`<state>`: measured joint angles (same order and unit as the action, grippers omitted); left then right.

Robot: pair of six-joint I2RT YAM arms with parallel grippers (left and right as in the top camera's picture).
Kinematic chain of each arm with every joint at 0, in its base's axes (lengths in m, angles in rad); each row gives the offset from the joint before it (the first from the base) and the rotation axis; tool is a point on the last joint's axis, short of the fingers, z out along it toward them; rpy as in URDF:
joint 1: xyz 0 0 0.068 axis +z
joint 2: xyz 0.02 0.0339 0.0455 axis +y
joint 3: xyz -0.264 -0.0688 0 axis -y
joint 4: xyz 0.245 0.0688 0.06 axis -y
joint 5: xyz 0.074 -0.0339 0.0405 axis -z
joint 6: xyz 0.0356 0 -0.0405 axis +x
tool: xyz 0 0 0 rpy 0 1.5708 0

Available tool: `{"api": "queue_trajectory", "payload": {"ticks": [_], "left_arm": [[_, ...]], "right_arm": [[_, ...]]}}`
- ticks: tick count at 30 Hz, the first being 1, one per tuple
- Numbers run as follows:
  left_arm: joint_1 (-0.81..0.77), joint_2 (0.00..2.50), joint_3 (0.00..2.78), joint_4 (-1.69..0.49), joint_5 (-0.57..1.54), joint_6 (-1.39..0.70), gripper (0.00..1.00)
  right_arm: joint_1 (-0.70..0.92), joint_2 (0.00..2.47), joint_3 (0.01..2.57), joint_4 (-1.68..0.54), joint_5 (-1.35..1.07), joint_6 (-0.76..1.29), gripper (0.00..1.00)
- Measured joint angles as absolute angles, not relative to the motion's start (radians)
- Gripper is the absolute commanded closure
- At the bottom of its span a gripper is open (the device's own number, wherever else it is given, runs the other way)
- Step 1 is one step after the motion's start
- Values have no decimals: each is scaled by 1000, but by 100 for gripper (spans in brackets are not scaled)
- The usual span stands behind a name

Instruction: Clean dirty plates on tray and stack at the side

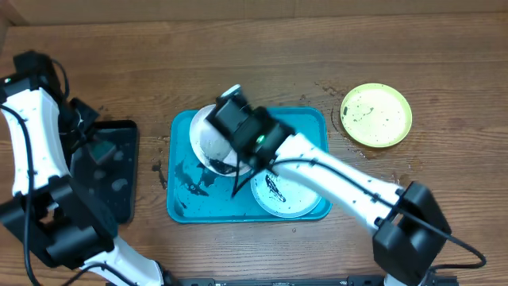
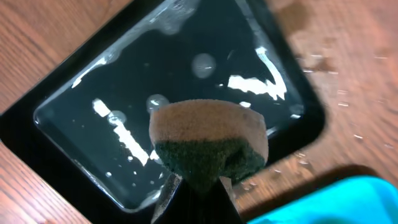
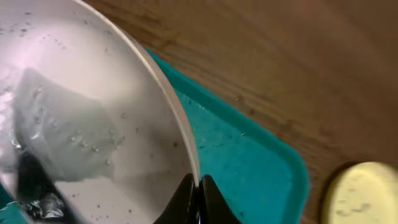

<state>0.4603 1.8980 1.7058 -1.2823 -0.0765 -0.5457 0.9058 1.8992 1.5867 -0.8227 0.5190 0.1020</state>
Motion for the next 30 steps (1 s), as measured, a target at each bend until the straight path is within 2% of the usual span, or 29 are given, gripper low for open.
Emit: {"api": "queue_trajectory", "payload": {"ticks": [5,14,24,30], "left_arm": [[531,1985,1706,-1266,-63,-543,96],[570,2115,1705,-1232,-63,-520,96],[572,2146,1703,-1199,-62,-500,96],[572,2146,1703,-1200,-59,-493,96]], "right_arm": [[1032,1899,1588,-799,780,-33,96],[1168,1899,1588,-696,1074,-255,96],[1178,1899,1590,-553,1238,-393,96],[1178,1899,1595,-473,1238,-457,96]]}}
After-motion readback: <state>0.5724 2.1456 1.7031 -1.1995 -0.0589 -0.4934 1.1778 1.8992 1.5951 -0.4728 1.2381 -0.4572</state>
